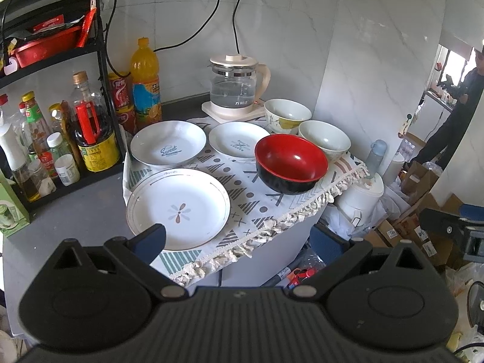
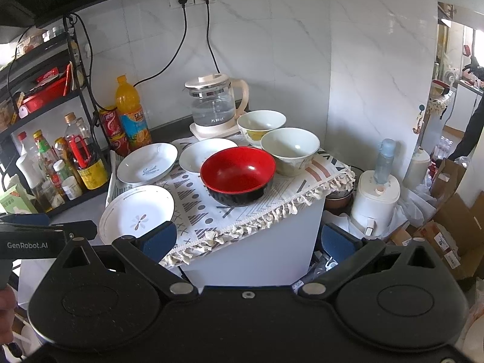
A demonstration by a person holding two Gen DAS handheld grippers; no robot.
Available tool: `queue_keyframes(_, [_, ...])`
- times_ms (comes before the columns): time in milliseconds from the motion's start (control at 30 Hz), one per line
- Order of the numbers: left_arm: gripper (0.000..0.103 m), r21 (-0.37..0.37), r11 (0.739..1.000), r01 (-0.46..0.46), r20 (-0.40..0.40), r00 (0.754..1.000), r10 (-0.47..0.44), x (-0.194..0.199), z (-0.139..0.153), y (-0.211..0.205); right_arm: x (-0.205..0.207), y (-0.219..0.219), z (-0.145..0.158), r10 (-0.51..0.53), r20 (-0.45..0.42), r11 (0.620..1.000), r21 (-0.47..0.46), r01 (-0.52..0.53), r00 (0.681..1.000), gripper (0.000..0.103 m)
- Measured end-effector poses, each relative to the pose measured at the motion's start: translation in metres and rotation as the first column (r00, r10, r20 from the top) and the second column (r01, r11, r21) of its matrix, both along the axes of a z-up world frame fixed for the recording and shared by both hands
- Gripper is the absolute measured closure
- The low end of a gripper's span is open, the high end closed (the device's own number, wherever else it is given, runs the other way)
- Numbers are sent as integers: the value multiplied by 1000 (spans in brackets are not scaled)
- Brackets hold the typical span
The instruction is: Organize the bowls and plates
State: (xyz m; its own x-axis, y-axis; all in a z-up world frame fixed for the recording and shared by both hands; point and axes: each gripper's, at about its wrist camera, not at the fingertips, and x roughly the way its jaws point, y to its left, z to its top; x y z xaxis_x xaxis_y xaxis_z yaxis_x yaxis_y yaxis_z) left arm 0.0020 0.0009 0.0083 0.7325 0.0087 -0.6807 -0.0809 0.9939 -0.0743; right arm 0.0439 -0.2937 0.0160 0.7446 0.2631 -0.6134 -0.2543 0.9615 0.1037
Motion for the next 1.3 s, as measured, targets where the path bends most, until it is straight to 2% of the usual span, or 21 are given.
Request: queue_keyframes(1300, [2,-6,1000,-9,6,1000,9,-4,2,8,-1,0,1,14,-1,1000,-7,-14,1000,0])
